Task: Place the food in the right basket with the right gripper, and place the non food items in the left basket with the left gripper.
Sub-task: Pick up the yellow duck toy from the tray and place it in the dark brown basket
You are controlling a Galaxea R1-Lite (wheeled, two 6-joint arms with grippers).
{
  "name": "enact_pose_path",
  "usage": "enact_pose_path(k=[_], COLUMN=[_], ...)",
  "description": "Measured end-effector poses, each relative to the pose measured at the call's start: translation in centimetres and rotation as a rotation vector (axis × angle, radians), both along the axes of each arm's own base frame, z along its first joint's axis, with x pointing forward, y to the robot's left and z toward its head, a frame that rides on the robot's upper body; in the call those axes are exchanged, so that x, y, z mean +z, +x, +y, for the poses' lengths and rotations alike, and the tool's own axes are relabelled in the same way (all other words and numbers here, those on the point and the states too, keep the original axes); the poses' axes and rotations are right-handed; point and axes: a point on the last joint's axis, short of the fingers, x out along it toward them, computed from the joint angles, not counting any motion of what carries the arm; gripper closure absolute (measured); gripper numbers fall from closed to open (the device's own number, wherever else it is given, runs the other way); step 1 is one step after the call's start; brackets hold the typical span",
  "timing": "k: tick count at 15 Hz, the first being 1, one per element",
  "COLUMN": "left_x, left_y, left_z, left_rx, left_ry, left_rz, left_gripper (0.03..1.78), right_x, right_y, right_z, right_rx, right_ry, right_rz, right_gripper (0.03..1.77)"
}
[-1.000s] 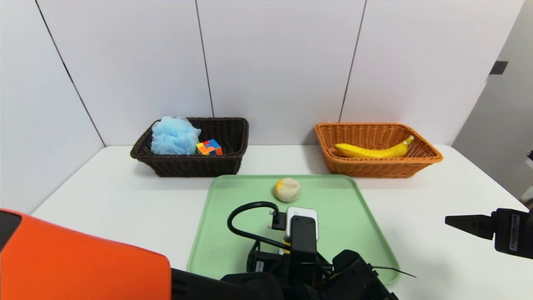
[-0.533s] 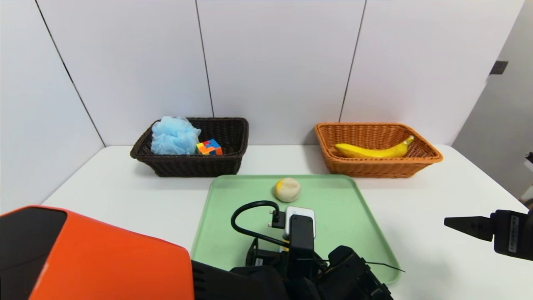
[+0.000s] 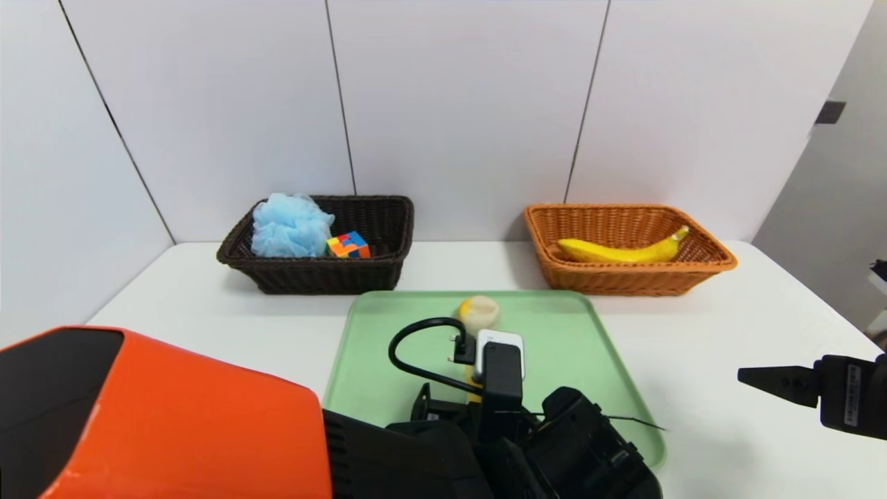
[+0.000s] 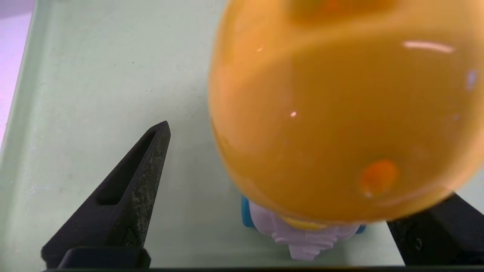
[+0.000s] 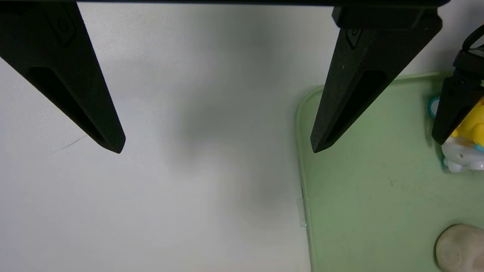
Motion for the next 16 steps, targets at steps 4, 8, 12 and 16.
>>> enact_pose_path(k=[4, 8, 12, 16], left_x=[0.1, 0.1, -0.2, -0.4], left_y=[0.4, 0.8, 1.3, 1.5], left_z=[0.0, 0.1, 0.1, 0.1], left_rx=[0.007, 0.016, 0.024, 0.027], left_ry=[-0.001, 0.004, 0.004, 0.011], left_rz=[-0.002, -0.003, -0.005, -0.004], left_gripper=[0.12, 0.12, 0.47, 0.95], right_x=[-0.1, -0.1, -0.2, -0.3], right_y=[0.0, 0.0, 0.0, 0.0], right_z=[0.0, 0.0, 0.0, 0.0], right_rx=[0.0, 0.002, 0.006, 0.007], right_ry=[-0.001, -0.001, 0.003, 0.002], right_rz=[0.005, 0.006, 0.008, 0.013], right_gripper=[0.1, 0.1, 0.1, 0.1])
